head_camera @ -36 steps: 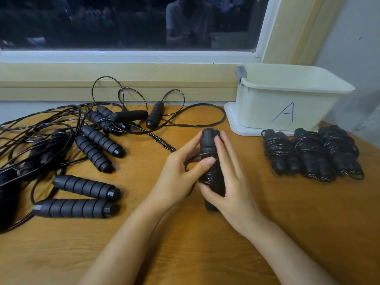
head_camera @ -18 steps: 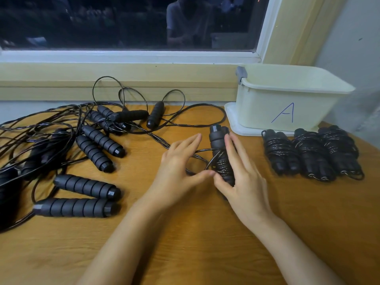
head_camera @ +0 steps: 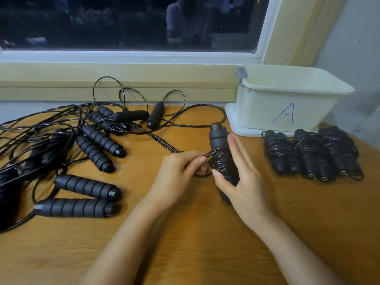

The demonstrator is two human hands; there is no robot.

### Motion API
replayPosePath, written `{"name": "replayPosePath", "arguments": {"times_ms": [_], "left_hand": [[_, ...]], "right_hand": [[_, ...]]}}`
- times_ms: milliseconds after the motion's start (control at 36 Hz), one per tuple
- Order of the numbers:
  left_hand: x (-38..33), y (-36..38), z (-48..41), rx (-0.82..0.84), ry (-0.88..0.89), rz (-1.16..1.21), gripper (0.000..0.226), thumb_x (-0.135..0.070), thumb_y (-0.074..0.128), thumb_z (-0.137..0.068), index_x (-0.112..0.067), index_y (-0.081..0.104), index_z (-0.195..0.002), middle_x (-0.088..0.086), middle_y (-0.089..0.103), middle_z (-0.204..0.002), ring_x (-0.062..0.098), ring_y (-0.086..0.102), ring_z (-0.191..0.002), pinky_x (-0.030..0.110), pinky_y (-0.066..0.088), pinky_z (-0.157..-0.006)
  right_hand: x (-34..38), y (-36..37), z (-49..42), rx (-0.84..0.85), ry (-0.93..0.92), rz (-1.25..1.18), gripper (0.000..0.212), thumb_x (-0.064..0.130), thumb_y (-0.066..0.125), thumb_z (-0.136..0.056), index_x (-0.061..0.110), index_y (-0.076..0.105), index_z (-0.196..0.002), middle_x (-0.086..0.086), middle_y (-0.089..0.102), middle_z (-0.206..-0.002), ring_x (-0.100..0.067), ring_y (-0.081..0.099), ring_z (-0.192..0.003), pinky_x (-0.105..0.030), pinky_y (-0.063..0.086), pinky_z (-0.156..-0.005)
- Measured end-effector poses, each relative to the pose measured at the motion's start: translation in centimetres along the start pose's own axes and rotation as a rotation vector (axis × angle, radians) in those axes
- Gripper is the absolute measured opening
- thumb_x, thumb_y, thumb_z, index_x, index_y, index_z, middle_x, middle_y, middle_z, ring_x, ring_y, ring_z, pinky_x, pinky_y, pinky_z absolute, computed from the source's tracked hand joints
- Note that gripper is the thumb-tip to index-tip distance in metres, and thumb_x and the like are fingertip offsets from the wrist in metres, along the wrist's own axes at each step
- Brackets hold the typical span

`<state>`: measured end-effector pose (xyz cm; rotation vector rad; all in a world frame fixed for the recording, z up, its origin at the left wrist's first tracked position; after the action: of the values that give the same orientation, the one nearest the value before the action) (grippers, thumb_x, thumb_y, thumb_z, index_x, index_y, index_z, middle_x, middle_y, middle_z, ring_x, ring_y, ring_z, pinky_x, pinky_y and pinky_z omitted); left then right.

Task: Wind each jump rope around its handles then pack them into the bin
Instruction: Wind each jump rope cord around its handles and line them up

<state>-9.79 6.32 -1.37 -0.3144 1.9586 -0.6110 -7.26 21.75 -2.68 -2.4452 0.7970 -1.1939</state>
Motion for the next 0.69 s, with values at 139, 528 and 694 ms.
{"name": "replayPosePath", "arguments": {"times_ms": [139, 528, 694], "left_hand": [[0.7, -0.3, 0.1, 0.034, -0.275, 0.457, 0.042, -0.009, 0.055, -0.096, -0.008, 0.051, -0.138, 0.003, 0.076, -0.099, 0.009, 0.073, -0.088, 0.013, 0.051, -0.076], [0.5, -1.0, 0.0, -0.078, -0.302, 0.632, 0.053, -0.019, 0.069, -0.078, -0.018, 0.057, -0.130, -0.003, 0.077, -0.095, 0.007, 0.072, -0.091, 0.013, 0.051, -0.074], [0.3, -1.9, 0.3, -0.267, -0.292, 0.608, 0.066, -0.020, 0.079, -0.062, -0.015, 0.061, -0.126, -0.004, 0.077, -0.096, 0.008, 0.072, -0.095, 0.016, 0.054, -0.076]], "right_hand": [[0.9, 0.4, 0.2, 0.076, 0.043, -0.364, 0.069, 0.029, 0.062, -0.088, 0.022, 0.034, -0.150, 0.003, 0.035, -0.159, -0.012, 0.033, -0.146, -0.034, 0.035, -0.116], [1.1, 0.5, 0.1, 0.175, 0.135, -0.538, 0.061, 0.028, 0.057, -0.095, 0.025, 0.032, -0.151, 0.012, 0.034, -0.155, 0.001, 0.030, -0.143, -0.011, 0.032, -0.107], [0.7, 0.8, 0.4, 0.162, 0.121, -0.476, 0.053, 0.017, 0.048, -0.101, 0.031, 0.034, -0.149, 0.010, 0.036, -0.158, -0.007, 0.029, -0.147, -0.037, 0.029, -0.120]]}}
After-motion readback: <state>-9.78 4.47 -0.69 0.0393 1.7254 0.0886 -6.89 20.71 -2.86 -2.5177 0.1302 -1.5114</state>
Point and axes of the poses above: each hand's wrist, its own z-axis away from the middle knuckle, its own y-axis out of the palm, x = y × z, the point moved 5 cm from there along -z, towards the middle knuckle
